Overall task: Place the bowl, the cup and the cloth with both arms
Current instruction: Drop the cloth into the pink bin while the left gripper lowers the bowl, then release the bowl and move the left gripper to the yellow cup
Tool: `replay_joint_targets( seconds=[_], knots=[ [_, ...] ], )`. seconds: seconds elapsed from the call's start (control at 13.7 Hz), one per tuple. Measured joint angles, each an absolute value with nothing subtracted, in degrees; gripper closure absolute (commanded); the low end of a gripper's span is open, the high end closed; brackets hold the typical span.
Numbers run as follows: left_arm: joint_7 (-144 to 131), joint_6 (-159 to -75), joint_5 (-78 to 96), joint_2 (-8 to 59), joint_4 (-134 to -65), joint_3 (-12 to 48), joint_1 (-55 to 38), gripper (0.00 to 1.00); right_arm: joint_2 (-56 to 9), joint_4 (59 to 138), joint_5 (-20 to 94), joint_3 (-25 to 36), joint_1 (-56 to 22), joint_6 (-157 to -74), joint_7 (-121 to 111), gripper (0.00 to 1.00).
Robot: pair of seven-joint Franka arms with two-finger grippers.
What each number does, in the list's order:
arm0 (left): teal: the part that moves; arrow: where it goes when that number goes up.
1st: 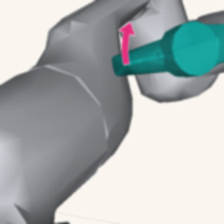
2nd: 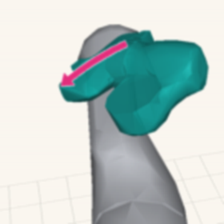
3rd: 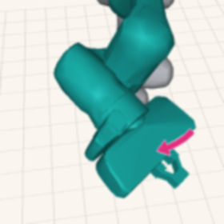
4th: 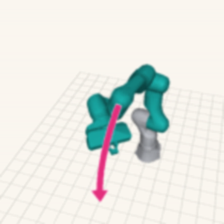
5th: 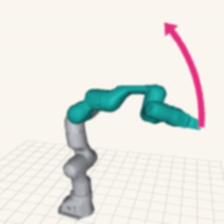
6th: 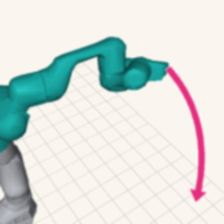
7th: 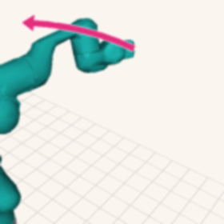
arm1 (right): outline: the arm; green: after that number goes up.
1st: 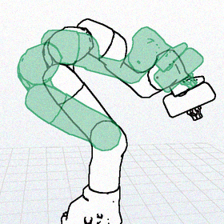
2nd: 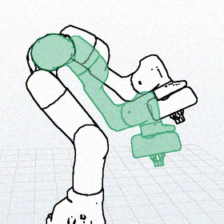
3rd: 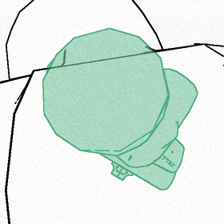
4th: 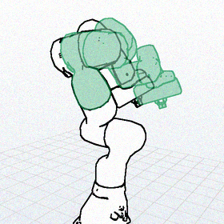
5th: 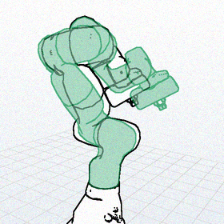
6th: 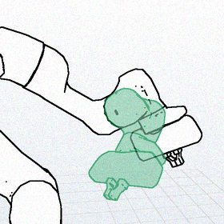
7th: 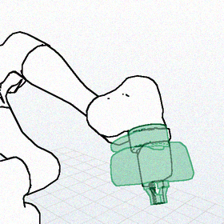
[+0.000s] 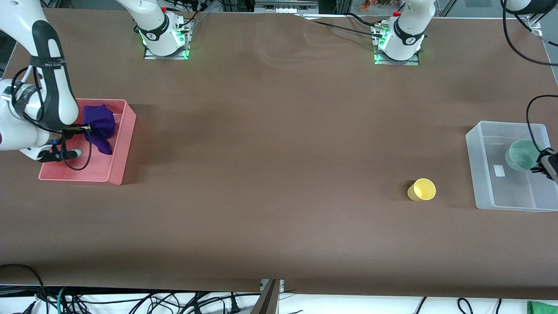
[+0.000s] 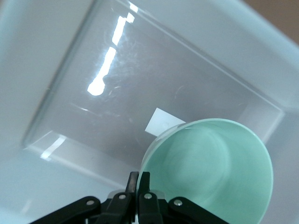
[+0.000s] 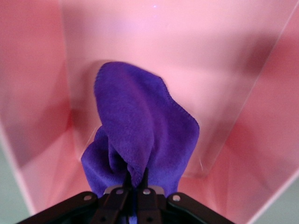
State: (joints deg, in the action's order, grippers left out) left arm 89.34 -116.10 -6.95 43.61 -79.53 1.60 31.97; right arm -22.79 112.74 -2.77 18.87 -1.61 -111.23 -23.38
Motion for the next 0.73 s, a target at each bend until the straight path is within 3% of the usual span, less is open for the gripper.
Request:
replay_joint_targets(
  seconds=[0.15,0.29,0.51,0.73],
  knots=[
    [89.3,-117.5,-6.9,45.9,-79.5,1.9,31.8,0.0,-22.5,113.0,-2.5,19.0,-1.6,-112.2,-23.4,0.0],
    [89.3,-118.7,-6.9,46.7,-79.4,2.2,31.8,0.0,-20.1,111.1,-0.9,18.6,-1.6,-110.4,-23.3,0.0],
    [88.4,-118.7,-5.6,46.0,-77.1,3.4,31.4,0.0,-15.3,102.2,-0.1,14.5,-1.9,-98.9,-22.3,0.0],
    [79.6,-113.7,-4.2,42.0,-75.4,4.6,29.0,0.0,-12.8,94.5,0.0,9.1,-2.1,-92.1,-16.3,0.0]
  ],
)
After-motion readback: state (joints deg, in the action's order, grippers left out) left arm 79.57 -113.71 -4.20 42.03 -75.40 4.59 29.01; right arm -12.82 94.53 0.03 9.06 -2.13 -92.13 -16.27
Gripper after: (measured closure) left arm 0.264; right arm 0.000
